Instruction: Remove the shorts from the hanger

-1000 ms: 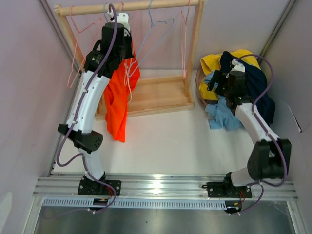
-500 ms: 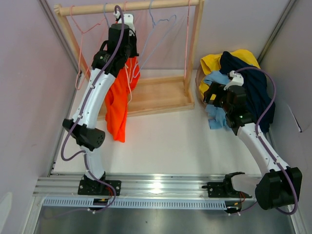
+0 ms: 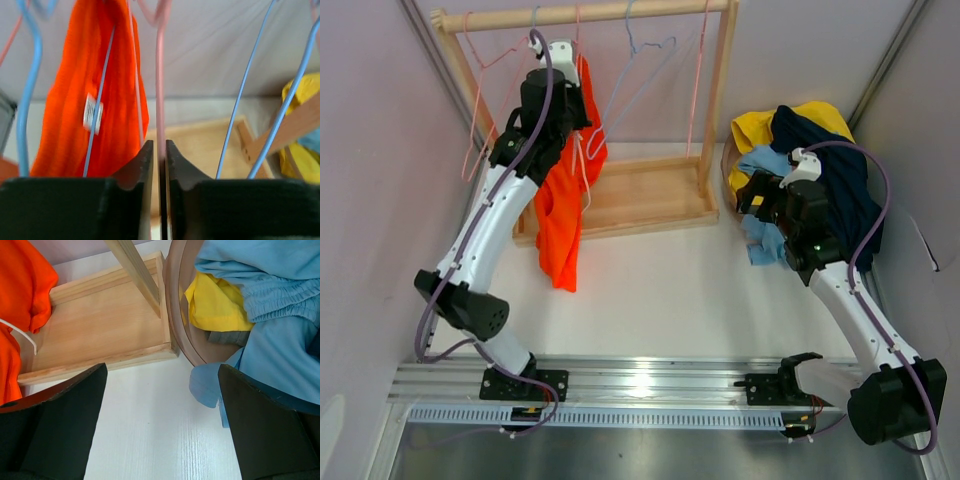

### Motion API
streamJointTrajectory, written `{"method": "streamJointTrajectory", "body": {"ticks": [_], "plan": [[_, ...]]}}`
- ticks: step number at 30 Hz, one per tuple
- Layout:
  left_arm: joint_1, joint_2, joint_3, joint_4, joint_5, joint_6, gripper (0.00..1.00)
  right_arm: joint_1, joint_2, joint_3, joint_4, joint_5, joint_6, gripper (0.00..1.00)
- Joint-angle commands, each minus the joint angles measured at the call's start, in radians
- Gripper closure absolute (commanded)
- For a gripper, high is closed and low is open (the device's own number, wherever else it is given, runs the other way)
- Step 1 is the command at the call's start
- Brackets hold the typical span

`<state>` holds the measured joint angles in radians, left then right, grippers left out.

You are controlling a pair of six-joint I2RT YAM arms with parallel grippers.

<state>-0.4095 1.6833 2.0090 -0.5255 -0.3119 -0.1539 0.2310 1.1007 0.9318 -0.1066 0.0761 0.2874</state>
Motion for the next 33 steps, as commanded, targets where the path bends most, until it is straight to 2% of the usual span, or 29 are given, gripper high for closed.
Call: {"method": "streamJointTrajectory", "body": {"ticks": [1, 2, 3, 5, 9, 15, 19, 27, 32, 33], "plan": [[-0.012, -0.094, -0.107, -0.139, 0.005, -0.021, 0.78, 0.021, -0.028, -0.01, 0.013, 0.025, 0.002, 0.01], [-0.023, -0.121, -0.155, -0.127, 0.008, -0.019, 0.57, 0.024, -0.03, -0.01, 0.015, 0.025, 0.002, 0.01], [-0.029, -0.172, -0.167, -0.107, 0.013, -0.019, 0.48, 0.028, -0.03, -0.011, 0.016, 0.03, 0.004, 0.01], [-0.049, -0.22, -0.194, -0.099, 0.03, -0.019, 0.32, 0.037, -0.03, -0.013, 0.016, 0.03, 0.004, 0.01], [-0.075, -0.31, -0.193, -0.126, 0.062, -0.018, 0.14, 0.057, -0.033, -0.022, 0.022, 0.04, 0.013, 0.01], [-0.075, -0.46, -0.246, -0.101, 0.126, -0.03, 0.12, 0.088, -0.016, -0.028, 0.036, 0.051, 0.021, 0.01], [-0.074, -0.511, -0.263, -0.03, 0.041, 0.022, 0.04, 0.108, -0.012, -0.028, 0.039, 0.06, 0.019, 0.01], [-0.031, -0.347, -0.124, -0.022, 0.002, 0.066, 0.01, 0.119, -0.027, -0.044, 0.024, 0.08, 0.001, 0.01], [0.081, -0.226, -0.038, -0.014, 0.082, 0.017, 0.03, 0.119, -0.047, -0.065, 0.013, 0.09, -0.019, 0.01], [0.09, -0.2, 0.026, -0.034, 0.077, 0.016, 0.04, 0.119, -0.047, -0.068, 0.012, 0.091, -0.025, 0.01]]}}
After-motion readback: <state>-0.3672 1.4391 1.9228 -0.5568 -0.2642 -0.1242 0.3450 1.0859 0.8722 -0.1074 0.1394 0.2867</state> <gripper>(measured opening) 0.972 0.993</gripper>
